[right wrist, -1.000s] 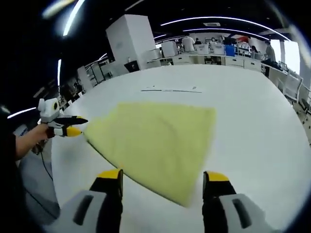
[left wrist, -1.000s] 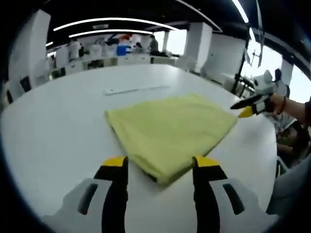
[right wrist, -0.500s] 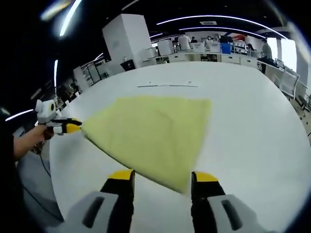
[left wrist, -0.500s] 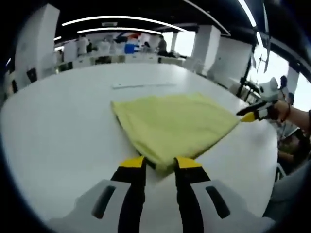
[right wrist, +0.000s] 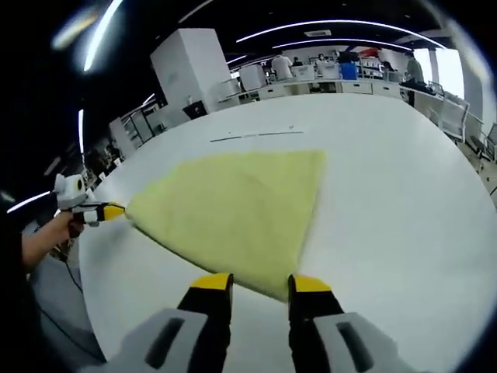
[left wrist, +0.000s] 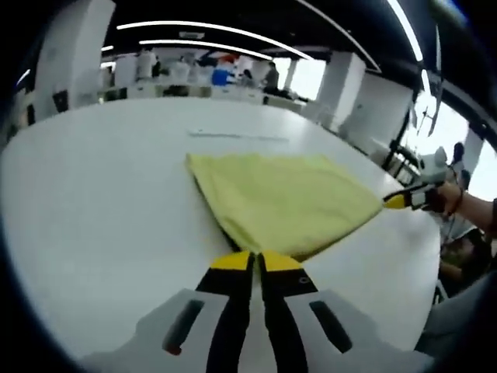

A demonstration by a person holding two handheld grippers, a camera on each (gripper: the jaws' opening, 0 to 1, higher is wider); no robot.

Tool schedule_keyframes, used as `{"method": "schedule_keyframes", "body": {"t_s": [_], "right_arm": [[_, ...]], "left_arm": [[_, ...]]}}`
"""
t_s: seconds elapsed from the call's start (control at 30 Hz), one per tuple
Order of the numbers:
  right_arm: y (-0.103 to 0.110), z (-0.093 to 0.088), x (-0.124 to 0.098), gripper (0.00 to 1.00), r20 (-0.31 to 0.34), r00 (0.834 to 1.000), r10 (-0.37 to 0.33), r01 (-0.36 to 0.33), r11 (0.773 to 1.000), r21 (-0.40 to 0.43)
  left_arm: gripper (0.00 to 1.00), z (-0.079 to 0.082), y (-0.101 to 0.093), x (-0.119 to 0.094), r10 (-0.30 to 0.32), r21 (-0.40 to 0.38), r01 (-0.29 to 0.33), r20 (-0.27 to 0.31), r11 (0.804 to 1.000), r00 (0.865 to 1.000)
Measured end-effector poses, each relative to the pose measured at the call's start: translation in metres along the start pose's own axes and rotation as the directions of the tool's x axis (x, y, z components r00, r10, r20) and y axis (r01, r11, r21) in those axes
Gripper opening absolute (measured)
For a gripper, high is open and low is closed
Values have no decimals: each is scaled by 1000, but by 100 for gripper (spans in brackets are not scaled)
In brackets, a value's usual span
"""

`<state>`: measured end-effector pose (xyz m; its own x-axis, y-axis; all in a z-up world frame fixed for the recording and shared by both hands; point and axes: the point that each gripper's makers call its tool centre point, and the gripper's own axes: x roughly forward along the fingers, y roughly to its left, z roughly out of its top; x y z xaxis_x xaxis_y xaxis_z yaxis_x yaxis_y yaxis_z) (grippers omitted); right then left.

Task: Fold the garment on the visible template until the final outline fits inside the template.

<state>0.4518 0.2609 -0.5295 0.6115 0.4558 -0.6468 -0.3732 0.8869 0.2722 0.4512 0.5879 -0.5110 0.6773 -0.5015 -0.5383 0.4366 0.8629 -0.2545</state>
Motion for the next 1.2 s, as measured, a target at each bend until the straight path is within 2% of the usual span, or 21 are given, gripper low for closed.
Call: {"method": "schedule_keyframes", "body": {"t_s": [0.1, 0.37, 0.47, 0.6, 0.87, 1.0, 1.1, 1.2], "right_arm": [[0, 0, 0, 21, 2, 1000, -3, 3, 1000, -3], [-2, 0, 0, 17, 6, 1000, -7, 7, 1000, -4], [-3, 1, 0, 12, 8, 1000, -8, 9, 1000, -15], [-6, 2, -1, 1, 15, 1000, -16, 17, 999, -33], [-11, 1, 0, 0, 9, 1000, -23, 24, 998, -57], [-13, 1, 0, 0, 8, 1000, -29, 29, 998, -47], [-13, 0, 0, 0, 6, 1000, -27, 27, 999, -43], [-14, 0, 0, 0, 5, 1000, -26, 27, 999, -32]], "left_arm": [[5, -3, -4, 0, -10, 14, 10, -6, 1000, 1000], [1, 0, 0, 2, 4, -1, -4, 4, 1000, 1000], [0, 3, 0, 2, 5, 0, -5, 16, 1000, 1000], [0, 4, 0, 1, 1, 20, -2, 20, 1000, 1000], [0, 7, 8, -8, -11, 52, 11, 17, 999, 1000], [0, 7, 10, -11, -23, 110, 23, -4, 994, 1000], [0, 3, 12, -10, -19, 201, 30, -52, 979, 998], [0, -1, 8, -6, -15, 210, 29, -69, 977, 997]]}}
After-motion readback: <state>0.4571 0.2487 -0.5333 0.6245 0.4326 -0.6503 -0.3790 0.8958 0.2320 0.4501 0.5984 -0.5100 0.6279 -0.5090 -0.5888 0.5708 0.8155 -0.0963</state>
